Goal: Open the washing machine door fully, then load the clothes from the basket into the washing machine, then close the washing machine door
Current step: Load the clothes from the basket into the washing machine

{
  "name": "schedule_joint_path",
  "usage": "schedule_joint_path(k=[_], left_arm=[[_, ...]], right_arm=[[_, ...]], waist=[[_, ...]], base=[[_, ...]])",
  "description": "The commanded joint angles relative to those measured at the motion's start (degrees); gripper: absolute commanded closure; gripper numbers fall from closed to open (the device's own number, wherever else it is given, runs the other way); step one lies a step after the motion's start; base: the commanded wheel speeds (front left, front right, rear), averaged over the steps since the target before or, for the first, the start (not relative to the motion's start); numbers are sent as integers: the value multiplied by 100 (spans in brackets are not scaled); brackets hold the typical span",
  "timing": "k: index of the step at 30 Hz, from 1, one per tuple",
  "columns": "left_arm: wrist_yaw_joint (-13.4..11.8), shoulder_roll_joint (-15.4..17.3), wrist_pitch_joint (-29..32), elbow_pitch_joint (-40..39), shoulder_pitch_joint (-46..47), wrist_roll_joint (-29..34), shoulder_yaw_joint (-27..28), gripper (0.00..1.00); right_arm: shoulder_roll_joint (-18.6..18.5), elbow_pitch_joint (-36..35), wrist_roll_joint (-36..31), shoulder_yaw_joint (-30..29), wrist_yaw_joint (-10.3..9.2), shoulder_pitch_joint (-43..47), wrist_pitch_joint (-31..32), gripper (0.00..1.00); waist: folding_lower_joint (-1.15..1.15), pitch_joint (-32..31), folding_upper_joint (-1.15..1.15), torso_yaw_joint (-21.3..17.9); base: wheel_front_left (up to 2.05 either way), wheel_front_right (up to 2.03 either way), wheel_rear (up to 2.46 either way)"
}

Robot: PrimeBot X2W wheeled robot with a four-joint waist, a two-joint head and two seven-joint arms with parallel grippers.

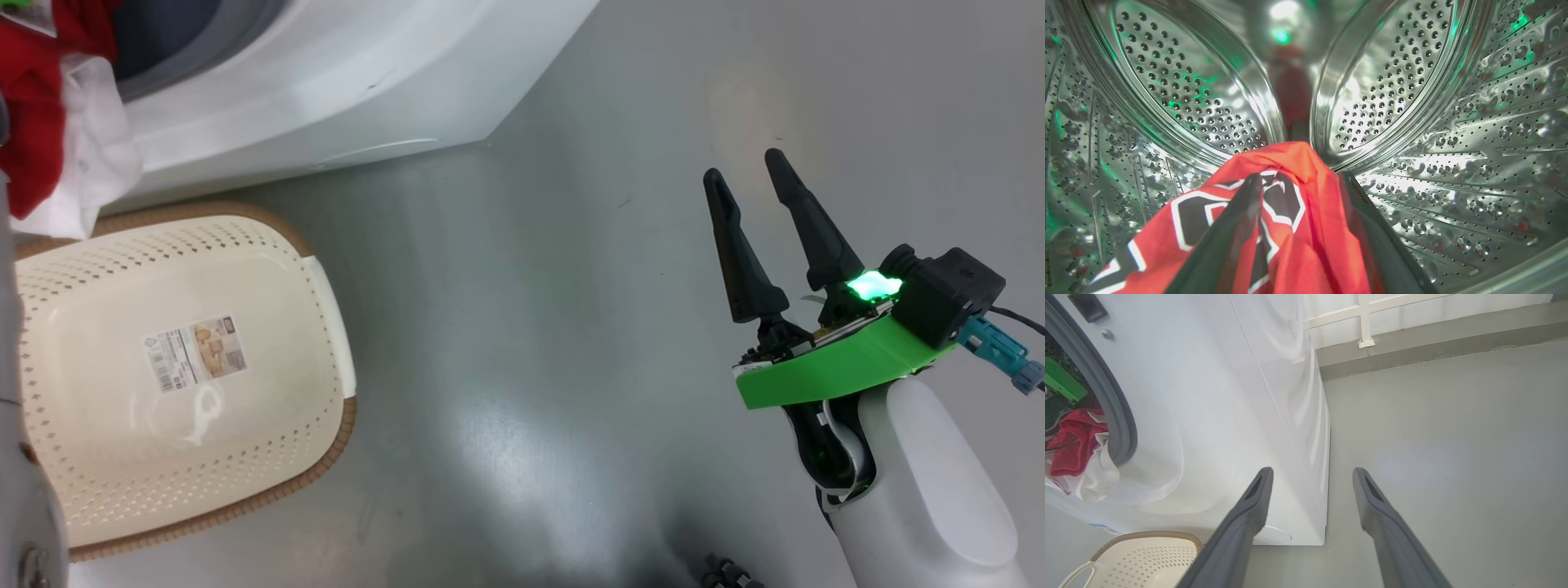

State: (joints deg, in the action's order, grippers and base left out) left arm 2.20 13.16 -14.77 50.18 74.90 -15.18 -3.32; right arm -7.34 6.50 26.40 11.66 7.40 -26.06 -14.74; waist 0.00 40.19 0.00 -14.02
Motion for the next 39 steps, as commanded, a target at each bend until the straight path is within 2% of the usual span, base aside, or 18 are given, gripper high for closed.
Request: schedule_joint_path(k=[1, 11, 24, 28, 39], left_arm=[[-6, 175, -22, -81, -56, 125, 48, 0], [5, 35, -22, -224, -478, 294, 32, 0], [211, -79, -23, -943, -1149, 288, 56, 0], [272, -42, -23, -1401, -1521, 270, 119, 0], [317, -89, -23, -3266, -3204, 274, 381, 0]], right_arm=[[-2, -108, -63, 89, 9, 51, -26, 0], [-44, -56, -66, 47, 9, 81, -26, 0], [-95, -80, -61, -14, 9, 129, -26, 0], [-100, -83, -58, -14, 9, 127, -26, 0], [-114, -112, -48, -89, 9, 191, -26, 0]], waist=[[0, -19, 0, 54], [0, -186, 0, 214], [0, -270, 0, 476], [0, -298, 0, 520], [0, -369, 0, 602]], base=[[0, 0, 0], [0, 0, 0], [0, 0, 0], [0, 0, 0], [0, 0, 0]])
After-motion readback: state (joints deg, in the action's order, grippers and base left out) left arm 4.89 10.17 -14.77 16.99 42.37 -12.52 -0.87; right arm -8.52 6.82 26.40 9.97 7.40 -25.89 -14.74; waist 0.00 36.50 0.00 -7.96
